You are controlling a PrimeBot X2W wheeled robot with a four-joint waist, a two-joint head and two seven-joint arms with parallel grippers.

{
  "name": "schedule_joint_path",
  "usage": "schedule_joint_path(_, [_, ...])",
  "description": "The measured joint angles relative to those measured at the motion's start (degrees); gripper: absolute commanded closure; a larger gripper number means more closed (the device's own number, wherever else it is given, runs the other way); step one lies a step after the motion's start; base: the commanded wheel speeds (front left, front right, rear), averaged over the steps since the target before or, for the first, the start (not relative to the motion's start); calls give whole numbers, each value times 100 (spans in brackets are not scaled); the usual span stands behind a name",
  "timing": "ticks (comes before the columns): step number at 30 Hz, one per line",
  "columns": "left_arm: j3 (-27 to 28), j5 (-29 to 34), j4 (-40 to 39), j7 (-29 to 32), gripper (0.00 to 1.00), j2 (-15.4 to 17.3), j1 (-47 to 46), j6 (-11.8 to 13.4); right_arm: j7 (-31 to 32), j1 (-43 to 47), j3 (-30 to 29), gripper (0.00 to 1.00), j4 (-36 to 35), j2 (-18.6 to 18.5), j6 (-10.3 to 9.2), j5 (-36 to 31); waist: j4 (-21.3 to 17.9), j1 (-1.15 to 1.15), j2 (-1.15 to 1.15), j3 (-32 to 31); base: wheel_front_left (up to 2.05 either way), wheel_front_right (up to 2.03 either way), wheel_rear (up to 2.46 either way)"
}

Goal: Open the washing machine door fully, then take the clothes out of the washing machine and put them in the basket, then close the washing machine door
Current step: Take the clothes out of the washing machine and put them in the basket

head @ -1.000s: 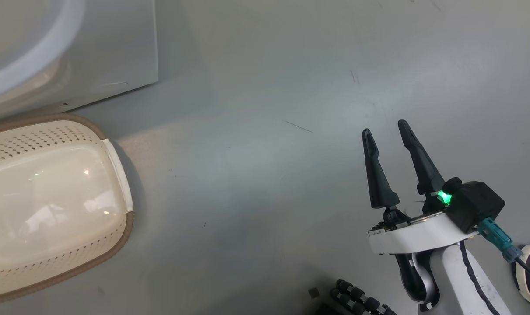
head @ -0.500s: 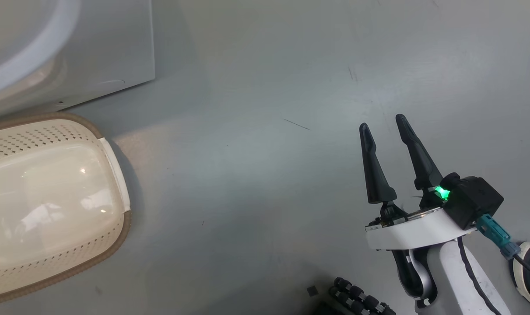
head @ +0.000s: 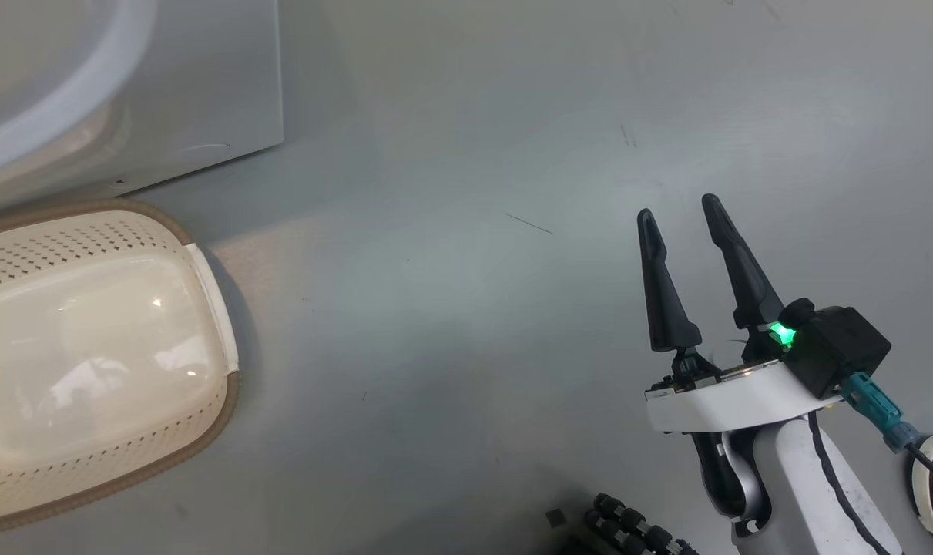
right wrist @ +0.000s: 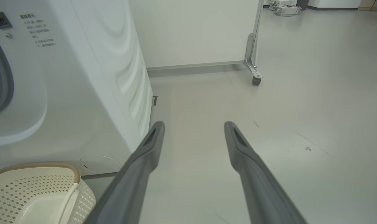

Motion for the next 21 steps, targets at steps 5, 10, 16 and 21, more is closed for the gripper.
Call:
schedule_joint_path(5, [-48,-53,16,-398,100,-365,-22,-43,0,-3,-145,0,3,-2,-47,-9,102,0,0,-99,0,0,0])
schedule_joint_path(10, [-57,-114,18,-980,100,-615,-22,-51,0,-54,-265,0,33,-2,-45,-154,285,0,0,-273,0,0,0])
schedule_joint_path(16, [-62,-276,42,-1494,100,-964,-7,-93,0,-54,-337,0,138,-3,-31,-261,477,0,0,-461,0,0,0])
schedule_joint_path(21, [-49,-396,118,-1951,100,-1194,145,-93,0,-49,-410,0,210,-11,19,-311,678,0,0,-697,0,0,0])
